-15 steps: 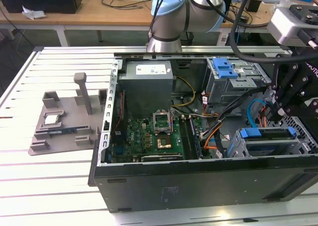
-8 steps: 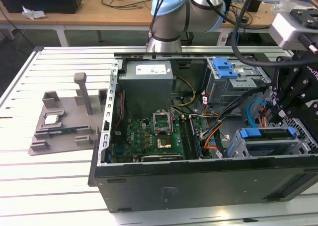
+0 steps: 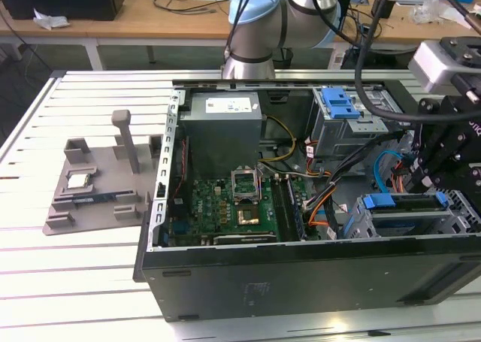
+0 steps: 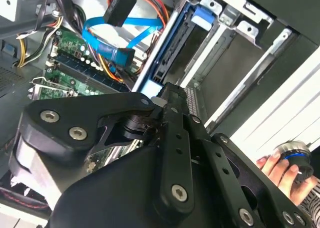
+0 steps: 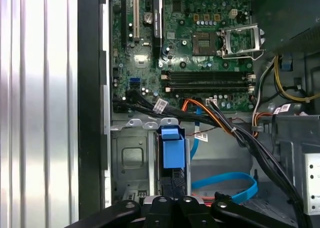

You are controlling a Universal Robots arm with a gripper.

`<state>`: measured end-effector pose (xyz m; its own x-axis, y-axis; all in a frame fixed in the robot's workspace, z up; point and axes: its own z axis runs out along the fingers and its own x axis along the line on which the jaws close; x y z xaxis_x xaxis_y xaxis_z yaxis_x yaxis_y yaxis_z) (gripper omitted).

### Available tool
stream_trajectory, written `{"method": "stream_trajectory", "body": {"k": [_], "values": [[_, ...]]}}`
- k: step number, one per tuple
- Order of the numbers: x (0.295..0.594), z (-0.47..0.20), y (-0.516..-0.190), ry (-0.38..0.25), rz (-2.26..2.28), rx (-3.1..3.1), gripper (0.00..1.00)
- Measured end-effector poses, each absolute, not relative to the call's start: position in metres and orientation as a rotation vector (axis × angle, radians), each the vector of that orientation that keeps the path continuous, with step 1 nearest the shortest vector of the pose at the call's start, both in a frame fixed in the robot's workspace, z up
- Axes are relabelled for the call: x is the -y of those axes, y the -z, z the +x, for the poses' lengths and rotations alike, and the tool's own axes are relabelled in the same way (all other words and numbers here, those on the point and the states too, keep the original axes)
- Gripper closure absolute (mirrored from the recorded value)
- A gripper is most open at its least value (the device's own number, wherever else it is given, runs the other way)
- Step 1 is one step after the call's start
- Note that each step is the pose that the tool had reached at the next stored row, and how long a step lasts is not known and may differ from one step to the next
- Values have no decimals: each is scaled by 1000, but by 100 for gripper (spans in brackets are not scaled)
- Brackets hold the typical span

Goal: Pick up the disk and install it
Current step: 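Insert the disk into the insertion slot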

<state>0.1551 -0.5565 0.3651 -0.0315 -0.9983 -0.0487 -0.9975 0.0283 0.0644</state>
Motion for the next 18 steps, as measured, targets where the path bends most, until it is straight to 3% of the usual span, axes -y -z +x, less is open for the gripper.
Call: {"method": "stream_trajectory", "body": {"k": [13, 18], "values": [[553, 174, -330, 129, 2176, 2243, 89], [553, 174, -369, 130, 2177, 2243, 89]]}}
